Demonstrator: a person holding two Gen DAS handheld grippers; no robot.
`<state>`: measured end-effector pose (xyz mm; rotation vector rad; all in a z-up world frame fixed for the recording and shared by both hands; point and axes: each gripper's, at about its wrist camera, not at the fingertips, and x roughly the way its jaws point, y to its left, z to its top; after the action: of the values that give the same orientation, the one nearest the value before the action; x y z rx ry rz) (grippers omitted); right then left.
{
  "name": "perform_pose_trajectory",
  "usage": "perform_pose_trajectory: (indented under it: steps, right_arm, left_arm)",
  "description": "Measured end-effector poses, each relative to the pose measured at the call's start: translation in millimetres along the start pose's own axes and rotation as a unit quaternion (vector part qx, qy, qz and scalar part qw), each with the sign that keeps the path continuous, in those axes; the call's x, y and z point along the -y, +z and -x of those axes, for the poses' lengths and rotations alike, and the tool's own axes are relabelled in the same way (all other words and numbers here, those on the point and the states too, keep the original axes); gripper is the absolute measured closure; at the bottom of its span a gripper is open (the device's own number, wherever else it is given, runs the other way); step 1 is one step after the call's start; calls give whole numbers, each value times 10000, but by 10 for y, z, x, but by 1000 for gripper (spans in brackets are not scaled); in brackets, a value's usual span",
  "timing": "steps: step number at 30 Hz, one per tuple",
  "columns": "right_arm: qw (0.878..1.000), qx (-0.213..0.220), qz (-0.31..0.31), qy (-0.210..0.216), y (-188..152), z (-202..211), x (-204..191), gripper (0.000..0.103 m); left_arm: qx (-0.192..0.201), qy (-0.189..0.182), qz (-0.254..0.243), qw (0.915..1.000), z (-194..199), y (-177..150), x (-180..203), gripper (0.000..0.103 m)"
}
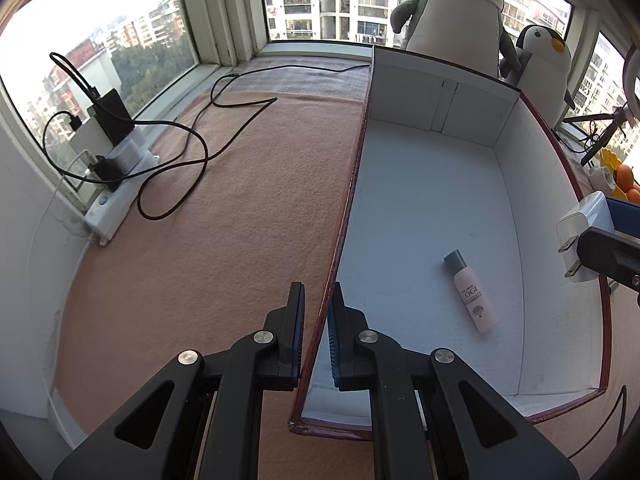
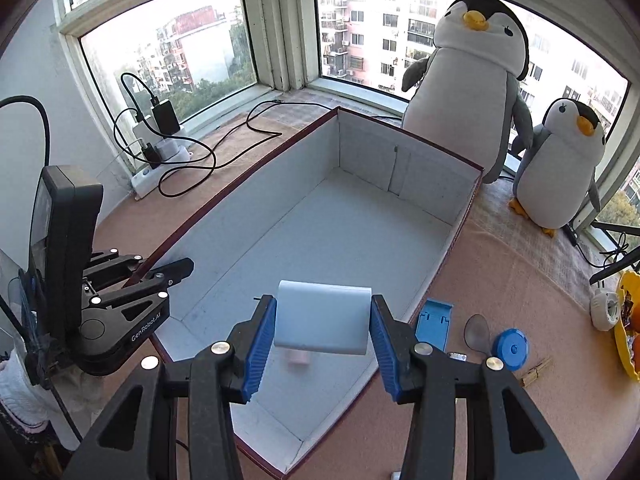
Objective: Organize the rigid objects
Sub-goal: 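Carry the white charger into the box and release it beside the bottle, then move the right gripper to the wooden clothespin and grasp it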
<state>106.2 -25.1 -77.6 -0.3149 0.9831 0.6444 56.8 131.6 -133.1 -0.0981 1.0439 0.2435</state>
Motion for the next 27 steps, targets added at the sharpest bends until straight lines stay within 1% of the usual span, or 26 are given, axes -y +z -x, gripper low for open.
perform_pose_trajectory:
  steps: [7, 8, 9, 10, 11, 15, 18, 27]
  right_arm:
    - [10000, 66, 6, -19, 3, 32, 1, 59]
    - [10000, 66, -1, -30, 4, 33, 7, 57]
    - [10000, 64, -17, -27, 3, 36, 16, 52]
    - [10000, 66, -42, 0, 2, 44, 26, 49]
    - [9999, 66, -72, 32, -4, 53, 38, 49]
    - [9998, 91, -162, 51, -32, 105, 81, 48]
    - [9997, 129, -184, -29, -65, 154, 114, 48]
    - [9984, 185, -522, -151, -223, 314, 388, 48]
  left_arm:
    - [-2, 0, -4, 10000, -5, 2, 11, 93]
    - [-7, -4, -2, 10000, -6, 3, 13, 93]
    - [-12, -10, 0, 10000, -7, 2, 5, 93]
    - [-16, -16, 8, 10000, -6, 0, -2, 93]
    - [-24, -18, 13, 10000, -7, 1, 1, 93]
    - [-34, -19, 12, 10000, -4, -2, -9, 93]
    - [-43, -28, -15, 10000, -4, -4, -4, 93]
    - [-104, -103, -125, 9998, -8, -8, -7, 93]
